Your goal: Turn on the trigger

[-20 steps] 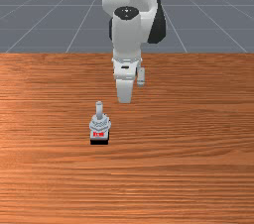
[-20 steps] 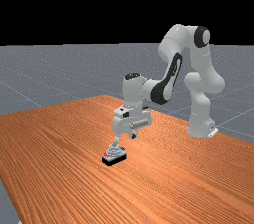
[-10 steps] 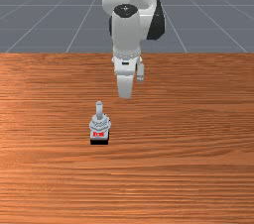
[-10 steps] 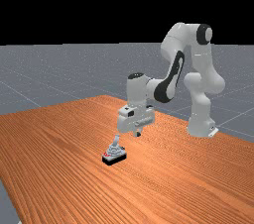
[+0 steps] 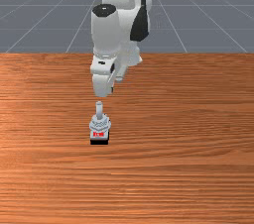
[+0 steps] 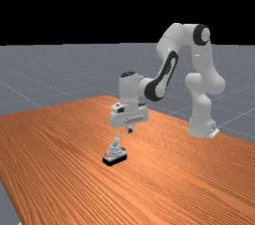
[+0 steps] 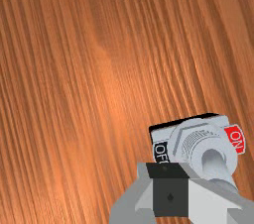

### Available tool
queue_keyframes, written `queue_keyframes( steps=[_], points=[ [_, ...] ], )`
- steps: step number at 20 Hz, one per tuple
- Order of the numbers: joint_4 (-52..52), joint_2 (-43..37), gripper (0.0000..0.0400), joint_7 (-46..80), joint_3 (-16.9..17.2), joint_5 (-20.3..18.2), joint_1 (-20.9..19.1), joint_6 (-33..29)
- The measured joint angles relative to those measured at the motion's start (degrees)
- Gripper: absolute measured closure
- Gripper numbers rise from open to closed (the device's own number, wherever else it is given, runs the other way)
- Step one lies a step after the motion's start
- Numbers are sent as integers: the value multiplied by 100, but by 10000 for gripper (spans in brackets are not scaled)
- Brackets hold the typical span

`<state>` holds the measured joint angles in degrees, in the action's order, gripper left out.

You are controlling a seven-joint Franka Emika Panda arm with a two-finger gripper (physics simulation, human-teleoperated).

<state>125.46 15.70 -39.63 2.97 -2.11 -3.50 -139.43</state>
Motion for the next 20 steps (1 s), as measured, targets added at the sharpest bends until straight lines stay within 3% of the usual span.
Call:
queue_keyframes(
  steps=[20],
  points=[
    [-94,438,400,-790,52,-39,-351,-347]
  ],
)
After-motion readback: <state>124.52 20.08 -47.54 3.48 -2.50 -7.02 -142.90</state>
